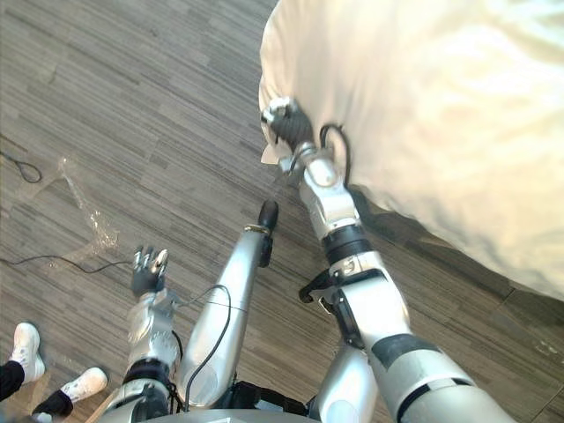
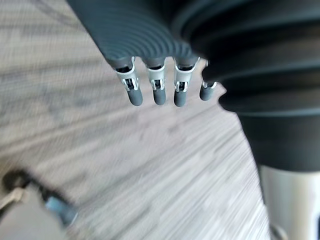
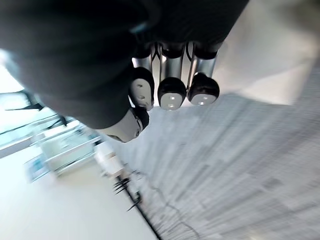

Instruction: Tidy the bed and pick cloth on bed and put in laundry

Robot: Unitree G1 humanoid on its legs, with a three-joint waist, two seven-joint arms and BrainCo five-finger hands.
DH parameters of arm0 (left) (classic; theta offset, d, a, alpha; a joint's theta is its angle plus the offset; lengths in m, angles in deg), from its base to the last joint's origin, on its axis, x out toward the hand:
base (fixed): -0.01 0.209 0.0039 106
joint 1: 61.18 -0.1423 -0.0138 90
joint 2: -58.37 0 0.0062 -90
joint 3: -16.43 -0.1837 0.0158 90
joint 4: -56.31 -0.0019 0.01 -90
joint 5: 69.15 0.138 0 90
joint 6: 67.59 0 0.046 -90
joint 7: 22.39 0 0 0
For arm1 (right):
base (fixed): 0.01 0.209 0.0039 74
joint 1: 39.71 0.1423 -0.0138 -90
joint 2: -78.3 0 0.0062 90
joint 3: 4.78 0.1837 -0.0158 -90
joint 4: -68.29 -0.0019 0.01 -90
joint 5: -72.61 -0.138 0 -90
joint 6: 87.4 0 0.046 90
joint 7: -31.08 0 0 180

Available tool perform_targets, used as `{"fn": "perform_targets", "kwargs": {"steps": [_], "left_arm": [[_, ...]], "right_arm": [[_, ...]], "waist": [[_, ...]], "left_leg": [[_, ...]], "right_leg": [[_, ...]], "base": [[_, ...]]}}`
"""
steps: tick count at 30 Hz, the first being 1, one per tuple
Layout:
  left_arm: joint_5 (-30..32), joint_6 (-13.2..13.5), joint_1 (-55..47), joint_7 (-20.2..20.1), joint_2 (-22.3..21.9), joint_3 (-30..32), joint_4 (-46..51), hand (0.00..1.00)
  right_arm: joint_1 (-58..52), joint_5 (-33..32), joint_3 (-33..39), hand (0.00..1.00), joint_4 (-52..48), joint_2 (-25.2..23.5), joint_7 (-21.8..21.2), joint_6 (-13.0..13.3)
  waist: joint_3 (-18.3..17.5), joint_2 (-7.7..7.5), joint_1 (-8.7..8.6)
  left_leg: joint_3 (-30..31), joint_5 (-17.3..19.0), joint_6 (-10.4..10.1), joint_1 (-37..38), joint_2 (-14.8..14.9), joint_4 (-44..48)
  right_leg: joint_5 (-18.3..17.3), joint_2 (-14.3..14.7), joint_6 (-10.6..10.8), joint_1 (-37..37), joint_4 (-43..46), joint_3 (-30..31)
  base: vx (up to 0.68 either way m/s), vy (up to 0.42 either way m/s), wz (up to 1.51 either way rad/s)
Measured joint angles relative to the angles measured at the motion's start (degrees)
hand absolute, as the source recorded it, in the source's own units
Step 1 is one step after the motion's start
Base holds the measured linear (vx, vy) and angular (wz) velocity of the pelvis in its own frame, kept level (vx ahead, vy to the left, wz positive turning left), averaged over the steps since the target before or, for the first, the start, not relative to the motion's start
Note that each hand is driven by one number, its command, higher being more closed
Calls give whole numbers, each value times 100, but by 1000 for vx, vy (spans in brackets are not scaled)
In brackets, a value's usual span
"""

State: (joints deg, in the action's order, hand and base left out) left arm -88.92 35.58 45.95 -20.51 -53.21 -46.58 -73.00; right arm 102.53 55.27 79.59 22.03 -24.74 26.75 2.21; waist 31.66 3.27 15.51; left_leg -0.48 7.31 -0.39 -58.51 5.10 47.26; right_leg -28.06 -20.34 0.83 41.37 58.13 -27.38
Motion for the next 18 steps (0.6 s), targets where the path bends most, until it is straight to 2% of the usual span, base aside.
{"fn": "perform_targets", "kwargs": {"steps": [2,3,5,7,9,10,12,13,15,16,18], "left_arm": [[-100,-336,316,343,-88,43,139,0],[-159,-408,380,381,-112,47,157,0],[-268,-581,475,526,-164,65,165,0],[-444,-688,477,576,-164,83,186,0],[-598,-809,460,641,-154,117,180,0],[-606,-818,454,660,-151,116,182,0],[-642,-921,415,742,-80,104,180,0],[-648,-951,396,749,-70,89,180,0],[-649,-1128,263,850,-11,-58,187,0],[-649,-1175,210,861,10,-128,186,0],[-646,-1373,-104,932,123,-471,174,0]], "right_arm": [[-425,0,1,100,359,-92,-7,-17],[-518,0,3,100,402,-75,-6,-15],[-668,3,52,100,539,-54,1,-5],[-760,2,61,100,538,-95,-14,111],[-1015,-3,47,100,511,-128,-191,449],[-1059,-3,40,100,497,-135,-223,487],[-1448,-10,-142,100,329,-170,-557,795],[-1579,-26,-242,100,192,-171,-676,861],[-2098,-64,-785,100,-386,-195,-1241,1096],[-2220,-80,-963,100,-525,-199,-1369,1130],[-2683,-297,-1572,100,-927,-312,-1937,1145]], "waist": [[0,0,-253],[0,-1,-301],[3,-5,-427],[0,-16,-522],[-2,-21,-675],[-3,-21,-688],[-28,-73,-826],[-30,-85,-863],[-46,-120,-1000],[-59,-146,-1011],[-175,-321,-1020]], "left_leg": [[-311,-116,39,54,62,-212],[-409,-163,70,85,88,-277],[-624,-287,92,249,146,-467],[-787,-376,102,486,223,-726],[-991,-524,134,1020,276,-1151],[-1003,-530,129,1086,284,-1195],[-1109,-580,97,1616,309,-1514],[-1141,-584,93,1742,309,-1577],[-1215,-592,68,2220,336,-1826],[-1264,-596,57,2358,339,-1910],[-1403,-645,-12,2959,336,-2314]], "right_leg": [[68,-88,75,164,-1,173],[96,-97,81,200,-7,225],[229,-113,-50,223,-99,345],[390,-5,-111,159,-329,466],[568,116,-111,-200,-711,548],[586,137,-105,-252,-762,557],[691,243,-103,-701,-1101,590],[707,256,-96,-802,-1166,602],[800,360,-58,-1242,-1490,633],[822,387,-54,-1351,-1572,650],[917,492,-7,-1821,-1970,729]], "base": [[-65,9,-8],[-42,-25,-7],[-24,-43,-31],[-4,-53,-42],[11,-83,-33],[25,-91,-30],[32,-87,-24],[43,-70,-22],[63,-61,-25],[76,-48,-31],[87,-36,-33]]}}
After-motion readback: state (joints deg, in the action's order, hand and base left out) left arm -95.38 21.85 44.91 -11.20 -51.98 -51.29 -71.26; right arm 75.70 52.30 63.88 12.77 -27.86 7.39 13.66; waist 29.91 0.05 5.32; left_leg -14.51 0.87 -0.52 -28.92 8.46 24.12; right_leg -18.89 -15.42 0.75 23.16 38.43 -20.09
